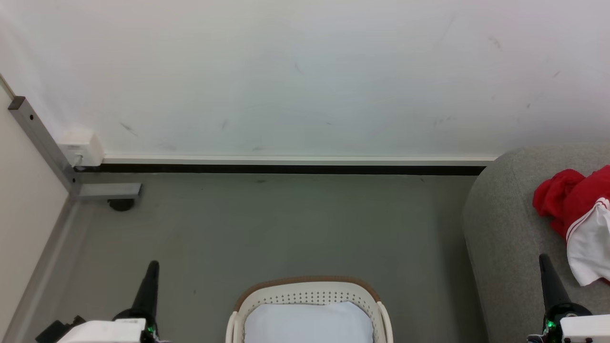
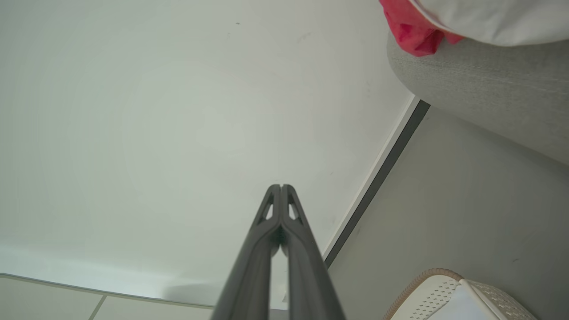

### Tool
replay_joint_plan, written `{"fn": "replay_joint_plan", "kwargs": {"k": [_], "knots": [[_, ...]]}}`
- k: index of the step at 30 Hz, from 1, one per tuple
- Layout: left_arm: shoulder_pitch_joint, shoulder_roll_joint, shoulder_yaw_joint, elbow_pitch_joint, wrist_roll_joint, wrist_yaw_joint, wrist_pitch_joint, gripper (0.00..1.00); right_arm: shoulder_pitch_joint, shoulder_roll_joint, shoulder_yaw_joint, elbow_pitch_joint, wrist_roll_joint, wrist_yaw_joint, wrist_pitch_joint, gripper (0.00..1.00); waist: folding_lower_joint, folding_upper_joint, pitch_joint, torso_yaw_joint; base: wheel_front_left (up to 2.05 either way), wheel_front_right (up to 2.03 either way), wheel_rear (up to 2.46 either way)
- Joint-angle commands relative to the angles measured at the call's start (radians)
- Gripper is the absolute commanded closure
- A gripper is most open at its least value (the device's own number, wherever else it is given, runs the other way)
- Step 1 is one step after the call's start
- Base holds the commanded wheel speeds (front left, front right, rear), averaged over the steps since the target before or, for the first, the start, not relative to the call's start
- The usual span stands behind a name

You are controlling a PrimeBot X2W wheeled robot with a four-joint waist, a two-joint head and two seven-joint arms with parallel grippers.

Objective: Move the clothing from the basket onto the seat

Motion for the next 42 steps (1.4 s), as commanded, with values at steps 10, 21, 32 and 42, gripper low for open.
{"fn": "replay_joint_plan", "kwargs": {"k": [10,21,32,42], "knots": [[-0.015,0.009,0.012,-0.008,-0.097,-0.007,0.025,1.0,-0.018,0.0,-0.018,0.008,0.083,-0.002,0.026,1.0,0.0,0.0,0.002,0.003,0.0,0.0,0.0],[-0.016,0.009,0.017,-0.01,-0.166,-0.008,0.043,1.0,-0.022,0.003,-0.029,0.014,0.144,-0.002,0.046,1.0,0.0,0.0,0.004,0.006,0.0,0.0,0.0],[-0.017,0.009,0.022,-0.011,-0.214,-0.009,0.057,1.0,-0.026,0.005,-0.037,0.018,0.184,-0.002,0.059,1.0,0.0,0.0,0.005,0.008,0.0,0.0,0.0],[-0.017,0.009,0.022,-0.011,-0.214,-0.009,0.057,1.0,-0.026,0.007,-0.039,0.018,0.181,-0.002,0.061,1.0,0.0,0.0,0.005,0.008,0.0,0.0,0.0]]}}
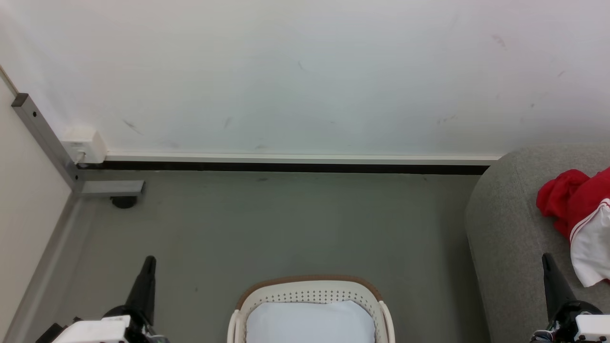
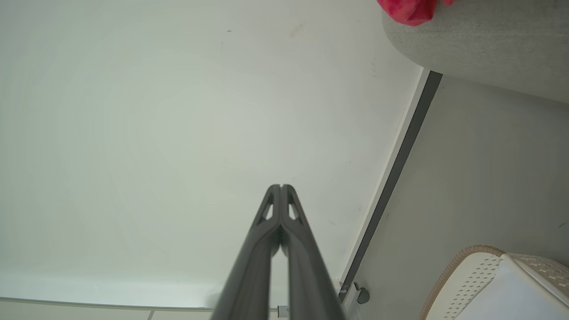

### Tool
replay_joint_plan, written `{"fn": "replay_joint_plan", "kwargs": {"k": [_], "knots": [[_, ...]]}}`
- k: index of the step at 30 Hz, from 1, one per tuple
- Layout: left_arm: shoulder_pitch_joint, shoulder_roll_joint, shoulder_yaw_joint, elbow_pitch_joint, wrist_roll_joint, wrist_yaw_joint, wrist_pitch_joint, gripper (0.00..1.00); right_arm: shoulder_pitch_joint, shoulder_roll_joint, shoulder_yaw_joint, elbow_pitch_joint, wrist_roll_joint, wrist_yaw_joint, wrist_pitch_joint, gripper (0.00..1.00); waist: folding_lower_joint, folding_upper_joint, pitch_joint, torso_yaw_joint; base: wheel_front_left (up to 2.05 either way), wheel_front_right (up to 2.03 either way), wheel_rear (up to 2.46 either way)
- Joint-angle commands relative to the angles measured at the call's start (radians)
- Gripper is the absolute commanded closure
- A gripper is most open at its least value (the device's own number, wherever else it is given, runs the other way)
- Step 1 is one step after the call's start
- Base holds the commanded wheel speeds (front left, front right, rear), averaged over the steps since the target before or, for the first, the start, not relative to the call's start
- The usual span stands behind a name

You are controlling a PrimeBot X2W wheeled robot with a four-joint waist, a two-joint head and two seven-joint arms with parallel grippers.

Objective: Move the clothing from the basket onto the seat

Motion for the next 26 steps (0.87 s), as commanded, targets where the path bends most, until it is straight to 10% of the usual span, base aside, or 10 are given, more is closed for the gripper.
{"fn": "replay_joint_plan", "kwargs": {"k": [1,26], "knots": [[-0.009,0.007,0.002,-0.002,-0.013,-0.006,0.004,1.0,-0.012,0.001,-0.003,0.002,0.001,-0.002,0.001,1.0,0.0,0.0,0.0,0.0,0.0,0.0,0.0],[-0.009,0.007,0.002,-0.002,-0.013,-0.006,0.004,1.0,-0.013,0.003,-0.007,0.003,-0.004,-0.002,0.006,1.0,0.0,0.0,0.0,0.0,0.0,0.0,0.0]]}}
